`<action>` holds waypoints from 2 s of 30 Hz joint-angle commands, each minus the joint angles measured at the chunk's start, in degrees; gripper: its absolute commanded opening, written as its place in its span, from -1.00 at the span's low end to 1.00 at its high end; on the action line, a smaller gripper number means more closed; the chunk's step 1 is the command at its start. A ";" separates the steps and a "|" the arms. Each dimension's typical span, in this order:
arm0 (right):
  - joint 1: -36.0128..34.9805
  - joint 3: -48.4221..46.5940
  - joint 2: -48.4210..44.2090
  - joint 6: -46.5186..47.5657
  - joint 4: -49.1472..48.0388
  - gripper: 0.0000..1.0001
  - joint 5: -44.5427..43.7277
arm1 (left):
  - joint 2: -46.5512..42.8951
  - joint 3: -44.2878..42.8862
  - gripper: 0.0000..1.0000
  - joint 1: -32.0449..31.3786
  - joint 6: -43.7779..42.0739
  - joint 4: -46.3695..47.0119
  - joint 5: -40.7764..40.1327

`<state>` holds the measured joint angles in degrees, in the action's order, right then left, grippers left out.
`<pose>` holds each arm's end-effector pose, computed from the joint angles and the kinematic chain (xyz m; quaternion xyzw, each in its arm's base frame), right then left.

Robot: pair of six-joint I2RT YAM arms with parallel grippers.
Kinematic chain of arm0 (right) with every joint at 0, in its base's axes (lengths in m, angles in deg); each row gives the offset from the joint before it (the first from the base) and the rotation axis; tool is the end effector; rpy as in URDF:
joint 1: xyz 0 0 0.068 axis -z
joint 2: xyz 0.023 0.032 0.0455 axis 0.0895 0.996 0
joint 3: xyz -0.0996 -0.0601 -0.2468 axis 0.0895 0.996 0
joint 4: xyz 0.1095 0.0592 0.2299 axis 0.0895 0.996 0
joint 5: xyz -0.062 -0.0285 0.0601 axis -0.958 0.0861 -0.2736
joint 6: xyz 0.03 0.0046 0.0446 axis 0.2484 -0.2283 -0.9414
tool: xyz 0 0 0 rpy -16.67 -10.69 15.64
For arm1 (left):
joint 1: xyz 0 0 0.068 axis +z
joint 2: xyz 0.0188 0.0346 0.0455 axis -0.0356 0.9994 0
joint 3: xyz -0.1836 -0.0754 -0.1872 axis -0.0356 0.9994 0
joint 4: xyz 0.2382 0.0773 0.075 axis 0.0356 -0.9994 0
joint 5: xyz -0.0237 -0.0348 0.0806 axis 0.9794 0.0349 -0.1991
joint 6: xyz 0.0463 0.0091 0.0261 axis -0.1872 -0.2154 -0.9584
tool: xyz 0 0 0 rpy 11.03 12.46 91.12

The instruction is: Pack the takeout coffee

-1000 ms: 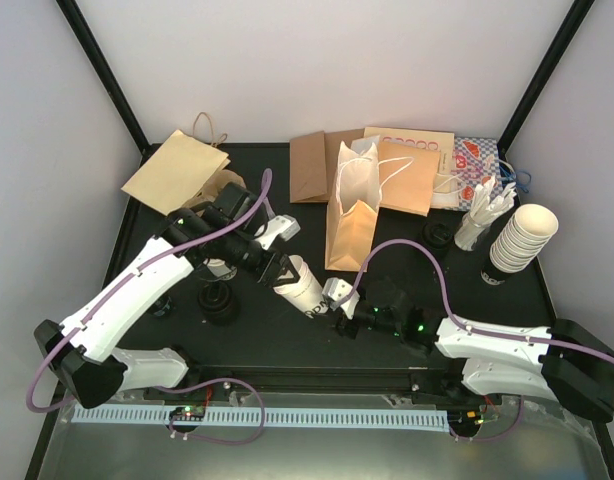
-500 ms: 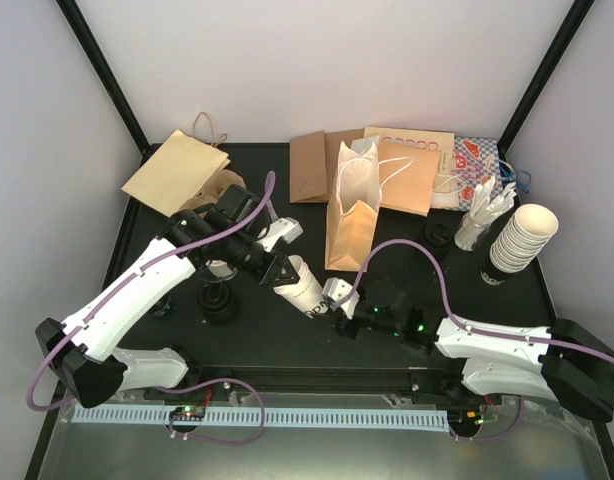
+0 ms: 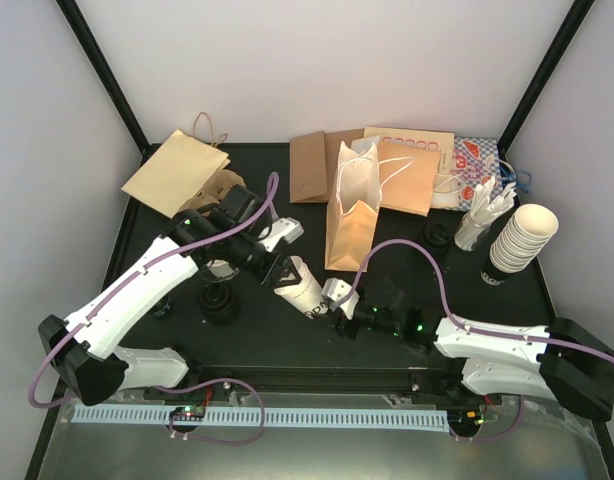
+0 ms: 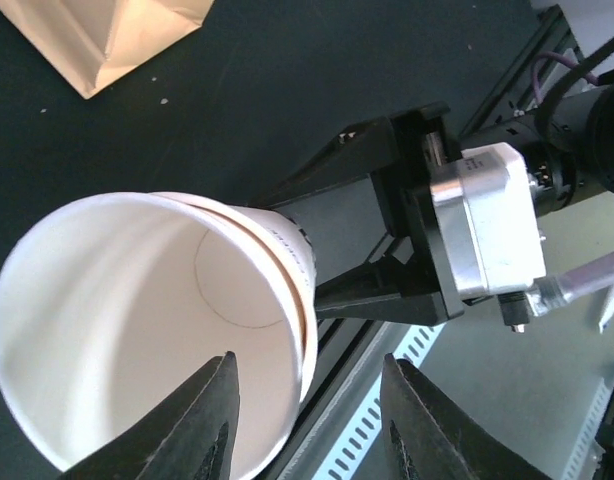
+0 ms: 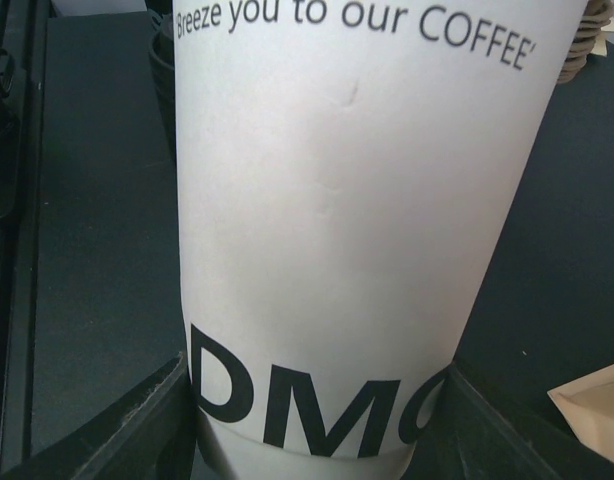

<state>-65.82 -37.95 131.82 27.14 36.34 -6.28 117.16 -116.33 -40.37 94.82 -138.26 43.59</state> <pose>0.1051 0.1941 0.1838 -0.4849 0.6855 0.2839 0.4631 0.1701 -0.1583 0.3452 0.3089 0.8808 -0.3380 0.1207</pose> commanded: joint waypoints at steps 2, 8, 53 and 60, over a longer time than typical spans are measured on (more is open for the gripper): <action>-0.30 -1.18 -0.16 0.06 -1.60 0.13 0.24 | -0.89 -1.30 -0.17 -0.19 1.03 0.98 -5.09; -0.31 -1.09 -0.37 0.18 -1.40 0.13 0.24 | -0.96 -2.09 0.16 -0.09 1.56 0.47 -7.95; -0.30 -0.10 0.51 -0.30 -1.66 0.17 0.61 | 1.73 -2.06 -0.97 -0.22 -0.43 -1.52 -6.81; -0.31 0.91 -0.53 -0.23 -1.54 0.19 0.50 | 0.16 -5.56 -0.97 0.33 -1.09 -4.39 -12.04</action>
<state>-65.80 -38.38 132.32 26.93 34.79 -5.69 119.78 -117.79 -40.76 94.27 -140.84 38.56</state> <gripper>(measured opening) 0.606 0.021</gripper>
